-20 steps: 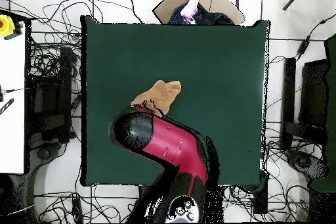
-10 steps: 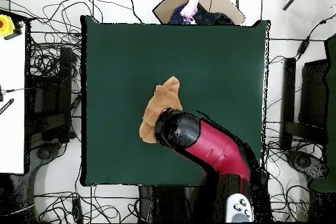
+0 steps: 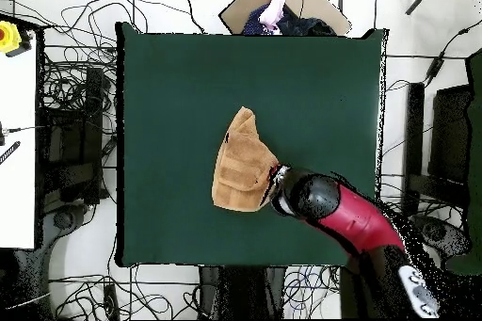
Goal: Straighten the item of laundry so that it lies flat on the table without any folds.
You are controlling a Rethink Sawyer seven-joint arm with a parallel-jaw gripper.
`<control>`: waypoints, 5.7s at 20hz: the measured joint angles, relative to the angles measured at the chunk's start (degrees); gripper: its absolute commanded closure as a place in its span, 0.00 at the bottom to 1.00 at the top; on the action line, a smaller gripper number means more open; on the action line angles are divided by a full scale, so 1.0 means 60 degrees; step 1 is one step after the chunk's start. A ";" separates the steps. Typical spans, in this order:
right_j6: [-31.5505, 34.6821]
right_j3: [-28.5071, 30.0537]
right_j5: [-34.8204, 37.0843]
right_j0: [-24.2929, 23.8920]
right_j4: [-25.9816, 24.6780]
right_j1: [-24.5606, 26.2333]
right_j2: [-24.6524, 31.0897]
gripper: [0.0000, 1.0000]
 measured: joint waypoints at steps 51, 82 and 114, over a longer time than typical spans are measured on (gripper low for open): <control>0.0002 -0.0003 -0.1310 0.0451 -0.2937 0.0257 0.2220 1.00; 0.0079 0.0295 -0.3492 0.2789 -0.1236 0.0157 0.0105 1.00; 0.0079 0.0325 -0.4324 0.3788 -0.0230 0.2153 -0.0333 1.00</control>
